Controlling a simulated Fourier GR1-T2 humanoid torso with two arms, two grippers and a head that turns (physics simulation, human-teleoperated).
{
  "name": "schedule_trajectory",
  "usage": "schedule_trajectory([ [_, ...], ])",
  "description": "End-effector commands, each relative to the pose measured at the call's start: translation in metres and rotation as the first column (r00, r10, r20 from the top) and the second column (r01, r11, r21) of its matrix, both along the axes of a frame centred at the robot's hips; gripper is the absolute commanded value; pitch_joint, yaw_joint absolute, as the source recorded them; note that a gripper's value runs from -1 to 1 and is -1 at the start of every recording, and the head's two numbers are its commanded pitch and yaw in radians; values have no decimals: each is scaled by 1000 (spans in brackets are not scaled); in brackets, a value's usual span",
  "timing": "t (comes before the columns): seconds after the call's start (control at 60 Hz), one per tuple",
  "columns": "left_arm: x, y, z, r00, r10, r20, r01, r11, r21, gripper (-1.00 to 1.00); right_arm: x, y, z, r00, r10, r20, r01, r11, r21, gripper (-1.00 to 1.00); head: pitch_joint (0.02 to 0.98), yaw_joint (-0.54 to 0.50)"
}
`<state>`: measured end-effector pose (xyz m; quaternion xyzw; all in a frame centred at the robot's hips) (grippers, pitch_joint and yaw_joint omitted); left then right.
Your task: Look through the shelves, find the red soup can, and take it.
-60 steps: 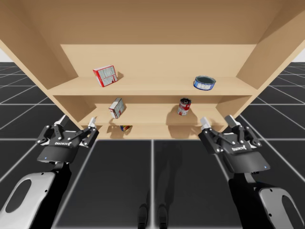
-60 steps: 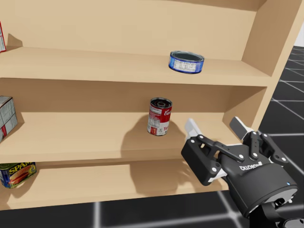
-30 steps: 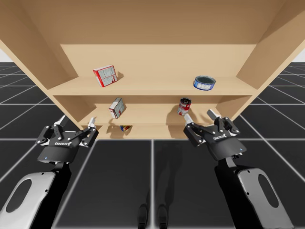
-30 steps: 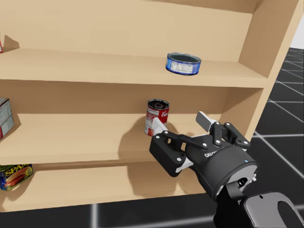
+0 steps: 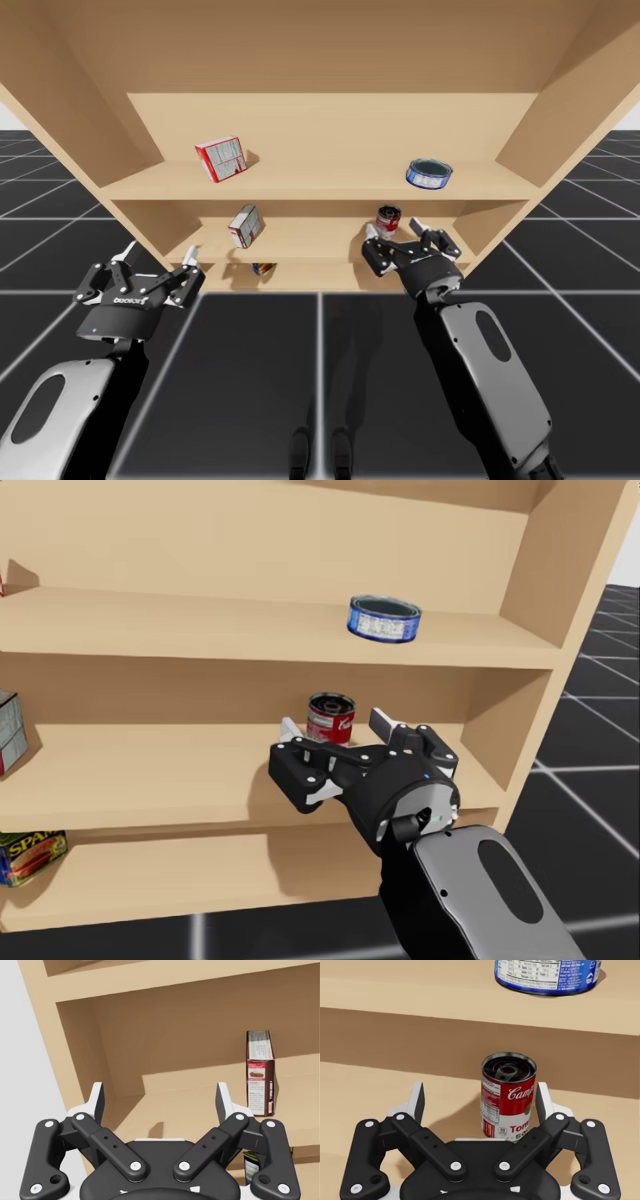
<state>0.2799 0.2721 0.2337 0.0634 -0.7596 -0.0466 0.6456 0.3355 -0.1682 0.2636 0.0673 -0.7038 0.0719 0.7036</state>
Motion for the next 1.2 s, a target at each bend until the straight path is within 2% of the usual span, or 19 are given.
schedule_trajectory([
  [0.017,0,1,0,1000,1,0,-1,1000,-2,-1000,22,2,-7,999,-28,-38,27,1000,-13,-1000,506,-248],
  [0.167,0,2,0,1000,2,0,-2,1000,-5,-1000,36,3,-15,996,-42,-79,42,999,-11,-1000,505,-244],
  [0.45,0,4,0,1000,4,0,-4,1000,-5,-1000,54,1,-24,991,-96,-89,92,995,-47,-1000,504,-243],
  [0.633,1,4,0,1000,5,0,-5,1000,-5,-1000,59,3,-31,989,-67,-132,59,996,-66,-972,496,-244],
  [0.65,1,4,0,1000,5,0,-5,1000,-5,-1000,59,3,-32,990,-74,-123,65,995,-75,-552,496,-244],
  [0.667,1,4,0,1000,5,0,-5,1000,-5,-1000,58,4,-33,990,-86,-109,77,994,-84,591,496,-244],
  [0.683,1,4,0,1000,5,0,-5,1000,-5,-1000,58,4,-33,991,-88,-105,78,993,-88,809,496,-245],
  [0.717,1,4,0,1000,5,0,-5,1000,-5,-1000,58,4,-34,991,-96,-92,87,992,-95,1000,496,-245],
  [0.967,2,5,-1,1000,6,2,-6,1000,-5,-1000,42,-8,-17,993,-108,-38,104,991,-84,1000,494,-245],
  [1.133,3,5,-1,1000,5,0,-5,1000,-5,-1000,16,-21,0,993,-117,12,118,992,-43,1000,492,-247],
  [1.2,3,5,-1,1000,5,-1,-5,1000,-6,-1000,3,-25,4,992,-118,34,120,992,-44,1000,490,-248],
])
